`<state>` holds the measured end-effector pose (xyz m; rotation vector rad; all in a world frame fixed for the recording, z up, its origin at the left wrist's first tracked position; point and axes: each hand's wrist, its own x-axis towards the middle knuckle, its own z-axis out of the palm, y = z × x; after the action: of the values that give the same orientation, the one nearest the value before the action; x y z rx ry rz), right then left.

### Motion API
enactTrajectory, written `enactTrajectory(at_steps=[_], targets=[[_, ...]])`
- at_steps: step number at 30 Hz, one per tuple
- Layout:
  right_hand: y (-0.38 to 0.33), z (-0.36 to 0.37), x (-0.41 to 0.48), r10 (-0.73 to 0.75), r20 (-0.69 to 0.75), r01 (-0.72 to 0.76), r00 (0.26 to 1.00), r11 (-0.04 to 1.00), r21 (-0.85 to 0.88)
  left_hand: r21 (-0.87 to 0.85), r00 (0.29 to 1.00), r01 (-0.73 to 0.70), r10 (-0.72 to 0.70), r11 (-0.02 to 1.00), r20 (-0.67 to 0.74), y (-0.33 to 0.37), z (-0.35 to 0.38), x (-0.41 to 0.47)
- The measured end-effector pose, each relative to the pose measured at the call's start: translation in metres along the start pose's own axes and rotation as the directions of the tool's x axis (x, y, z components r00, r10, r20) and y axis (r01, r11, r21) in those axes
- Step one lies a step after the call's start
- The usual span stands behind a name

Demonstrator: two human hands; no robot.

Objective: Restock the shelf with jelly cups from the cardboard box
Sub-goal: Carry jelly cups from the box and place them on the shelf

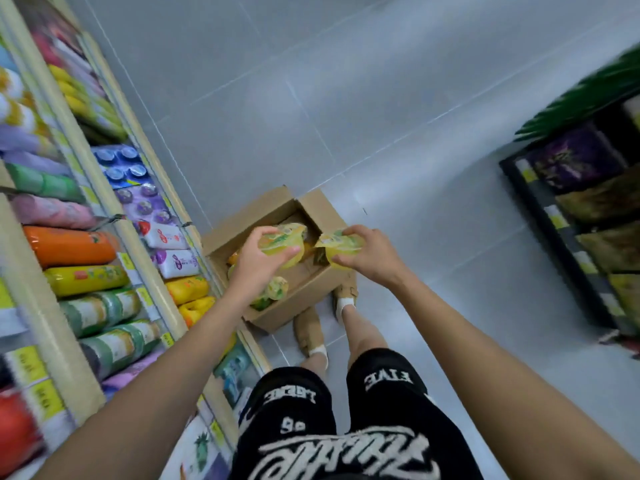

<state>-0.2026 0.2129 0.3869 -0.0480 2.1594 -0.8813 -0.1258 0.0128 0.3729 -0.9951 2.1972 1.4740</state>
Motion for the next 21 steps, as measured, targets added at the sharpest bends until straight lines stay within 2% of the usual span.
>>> enactTrajectory(at_steps=[6, 12, 17, 21], targets=[[0.026, -0.05, -0.105, 0.07, -0.286, 0.02, 0.956, 0.953, 0.301, -0.048, 0.978, -0.186, 0.19, 0.981, 0.091, 0.055, 0.034, -0.061], [0.057, -0.112, -0.203, 0.157, -0.544, 0.167, 0.824, 0.85, 0.5, -0.162, 0.915, -0.248, 0.286, 0.955, 0.284, 0.125, 0.101, -0.118], [0.084, -0.193, -0.278, 0.162, -0.719, 0.337, 0.676, 0.8, 0.496, -0.189, 0.796, -0.354, 0.401, 0.916, 0.454, 0.209, 0.167, -0.155], [0.112, -0.273, -0.337, 0.14, -0.814, 0.41, 0.564, 0.808, 0.423, -0.292, 0.701, -0.431, 0.52, 0.854, 0.488, 0.296, 0.225, -0.196]])
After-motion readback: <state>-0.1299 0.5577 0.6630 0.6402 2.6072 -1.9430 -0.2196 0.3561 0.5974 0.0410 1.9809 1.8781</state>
